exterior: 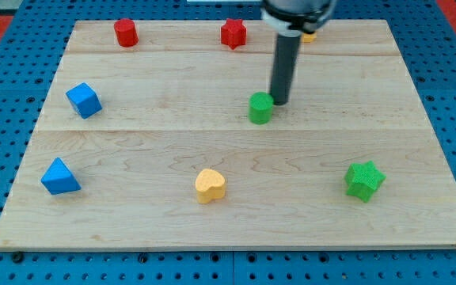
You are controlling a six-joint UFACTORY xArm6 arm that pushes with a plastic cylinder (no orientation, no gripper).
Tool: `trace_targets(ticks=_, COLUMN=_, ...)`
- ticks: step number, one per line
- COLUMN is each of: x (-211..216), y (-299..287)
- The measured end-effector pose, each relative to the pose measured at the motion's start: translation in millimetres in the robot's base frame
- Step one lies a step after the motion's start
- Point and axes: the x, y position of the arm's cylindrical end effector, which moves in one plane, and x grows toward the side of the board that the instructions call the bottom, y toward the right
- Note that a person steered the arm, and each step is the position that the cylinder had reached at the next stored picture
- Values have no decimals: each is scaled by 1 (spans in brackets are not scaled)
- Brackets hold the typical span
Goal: Slide the blue cube slightly right towards the center
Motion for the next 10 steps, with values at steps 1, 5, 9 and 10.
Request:
trace_targets(ticks=1, x=3, y=-2)
trace_targets(ticks=5, x=37, y=-43)
trace_targets(ticks=9, x=34, y=-60)
trace_targets(ticks=10, x=39, y=-58)
